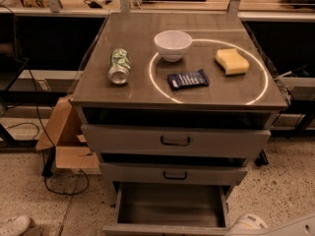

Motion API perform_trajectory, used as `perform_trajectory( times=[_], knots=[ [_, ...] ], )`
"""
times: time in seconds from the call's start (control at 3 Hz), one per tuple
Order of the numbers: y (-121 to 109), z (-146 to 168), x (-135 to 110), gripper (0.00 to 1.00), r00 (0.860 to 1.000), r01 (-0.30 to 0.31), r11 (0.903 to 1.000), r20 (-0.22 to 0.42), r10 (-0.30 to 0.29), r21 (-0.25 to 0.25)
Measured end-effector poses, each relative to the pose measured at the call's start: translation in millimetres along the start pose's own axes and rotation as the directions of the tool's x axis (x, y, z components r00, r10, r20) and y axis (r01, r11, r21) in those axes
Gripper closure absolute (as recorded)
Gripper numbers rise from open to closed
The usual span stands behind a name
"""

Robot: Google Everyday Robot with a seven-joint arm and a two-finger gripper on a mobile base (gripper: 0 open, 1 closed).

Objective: Close bottom drawer

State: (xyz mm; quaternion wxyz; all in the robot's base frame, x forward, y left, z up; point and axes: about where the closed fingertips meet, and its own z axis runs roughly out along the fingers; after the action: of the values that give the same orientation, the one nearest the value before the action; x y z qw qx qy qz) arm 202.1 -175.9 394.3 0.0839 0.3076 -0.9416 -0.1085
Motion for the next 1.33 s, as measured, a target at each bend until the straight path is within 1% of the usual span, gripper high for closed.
perform_trajectory(
  times=[0.33, 0.67, 1.0, 1.33],
  knots=[
    [1, 3, -2, 1.0, 1.0, -0.005, 1.0, -0.005, 0.005, 0.0],
    [3, 16, 2, 1.0, 1.0, -0.01, 0.9995, -0.012, 0.01, -0.03],
    [1, 25, -17, 1.0, 0.998, -0.049, 0.997, 0.039, 0.051, -0.06],
    [1, 36, -42, 1.0, 0.99, -0.091, 0.9903, 0.101, 0.101, -0.105]
  ],
)
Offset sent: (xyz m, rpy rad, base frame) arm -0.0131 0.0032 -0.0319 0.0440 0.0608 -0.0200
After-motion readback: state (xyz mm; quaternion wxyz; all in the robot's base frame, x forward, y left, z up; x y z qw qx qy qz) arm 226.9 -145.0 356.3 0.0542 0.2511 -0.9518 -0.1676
